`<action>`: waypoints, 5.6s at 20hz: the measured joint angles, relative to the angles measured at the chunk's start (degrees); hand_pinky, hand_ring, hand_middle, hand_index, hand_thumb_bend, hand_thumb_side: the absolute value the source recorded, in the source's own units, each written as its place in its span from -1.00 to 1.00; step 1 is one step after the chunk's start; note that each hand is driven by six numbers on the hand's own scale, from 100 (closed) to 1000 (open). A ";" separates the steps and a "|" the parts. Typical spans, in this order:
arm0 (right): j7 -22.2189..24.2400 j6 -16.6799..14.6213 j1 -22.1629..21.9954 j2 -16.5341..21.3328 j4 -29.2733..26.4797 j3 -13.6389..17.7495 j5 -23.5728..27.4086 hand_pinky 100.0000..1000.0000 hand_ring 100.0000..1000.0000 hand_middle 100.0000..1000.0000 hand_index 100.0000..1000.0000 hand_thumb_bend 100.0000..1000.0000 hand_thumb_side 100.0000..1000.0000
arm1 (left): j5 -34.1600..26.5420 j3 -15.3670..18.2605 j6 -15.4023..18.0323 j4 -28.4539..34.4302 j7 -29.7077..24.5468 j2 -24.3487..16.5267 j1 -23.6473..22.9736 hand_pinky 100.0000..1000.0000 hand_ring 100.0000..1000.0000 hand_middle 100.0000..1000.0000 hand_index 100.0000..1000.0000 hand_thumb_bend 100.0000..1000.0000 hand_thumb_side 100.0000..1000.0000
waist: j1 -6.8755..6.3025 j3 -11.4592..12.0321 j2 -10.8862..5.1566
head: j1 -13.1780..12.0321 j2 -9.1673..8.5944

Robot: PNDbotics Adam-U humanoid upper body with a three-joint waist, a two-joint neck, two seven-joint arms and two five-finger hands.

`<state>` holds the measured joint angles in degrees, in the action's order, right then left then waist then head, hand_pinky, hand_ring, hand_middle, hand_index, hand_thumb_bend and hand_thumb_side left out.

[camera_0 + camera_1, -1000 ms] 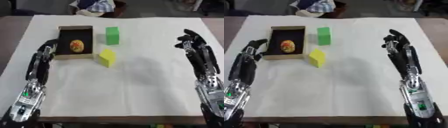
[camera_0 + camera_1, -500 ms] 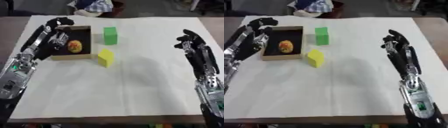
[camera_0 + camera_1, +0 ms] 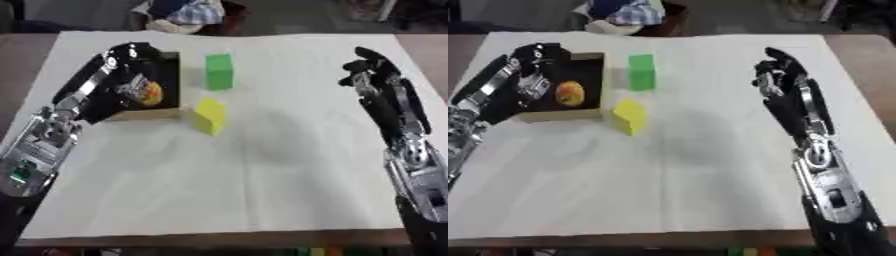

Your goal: Pick up objects on the table and place them in the box.

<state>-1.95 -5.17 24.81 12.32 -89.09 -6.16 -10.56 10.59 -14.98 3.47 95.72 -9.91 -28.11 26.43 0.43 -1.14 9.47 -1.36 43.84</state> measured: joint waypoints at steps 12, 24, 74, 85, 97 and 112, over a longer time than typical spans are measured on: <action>2.98 -0.89 2.25 0.21 1.80 -2.28 -2.45 0.46 0.16 0.27 0.76 -1.00 0.22 | 6.01 -3.90 1.42 -0.39 -4.77 -1.46 6.20 0.48 0.94 0.57 0.62 -1.00 0.30 | 0.00 -0.34 0.00 | -0.10 0.00; 2.92 -0.91 1.38 -0.03 -0.38 -2.14 -1.44 0.45 0.16 0.27 0.76 -1.00 0.23 | 23.30 -12.57 13.77 -7.97 -17.66 -2.05 20.61 0.59 0.88 0.63 0.74 -0.49 -0.15 | -0.02 -3.12 0.02 | -0.09 0.00; 1.96 -0.71 -0.15 -0.92 -1.02 -1.63 -0.50 0.45 0.15 0.26 0.76 -1.00 0.25 | 43.93 2.56 12.31 -35.64 -12.56 1.99 25.09 0.41 0.18 0.06 0.36 -0.86 -0.80 | -0.16 -5.87 0.05 | -0.83 0.00; 1.90 -0.67 -0.18 -0.93 -0.96 -1.62 -0.46 0.45 0.15 0.26 0.76 -1.00 0.25 | 54.35 10.04 -6.15 -51.25 3.02 2.32 28.09 0.46 0.33 0.30 0.61 -0.82 -0.67 | -0.16 -6.23 0.05 | -0.76 0.00; 1.91 -0.68 -0.43 -0.93 -0.64 -1.62 -0.41 0.45 0.15 0.27 0.77 -1.00 0.26 | 57.18 11.37 -9.31 -54.68 4.49 2.56 29.64 0.63 0.65 0.71 0.86 0.01 0.24 | -0.16 -6.81 0.05 | -0.61 0.00; 2.37 -0.78 0.29 -1.03 -0.60 -2.00 0.08 0.45 0.15 0.27 0.77 -1.00 0.28 | 51.34 10.02 2.88 -53.36 -1.07 4.24 34.17 0.65 0.60 0.59 0.77 -0.30 0.10 | -0.16 -10.67 0.41 | -0.88 0.00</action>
<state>0.42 -5.96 25.10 11.29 -89.68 -8.16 -10.48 61.93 -4.96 6.35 42.36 -10.98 -23.88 60.60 0.27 -11.80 9.88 -2.25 43.85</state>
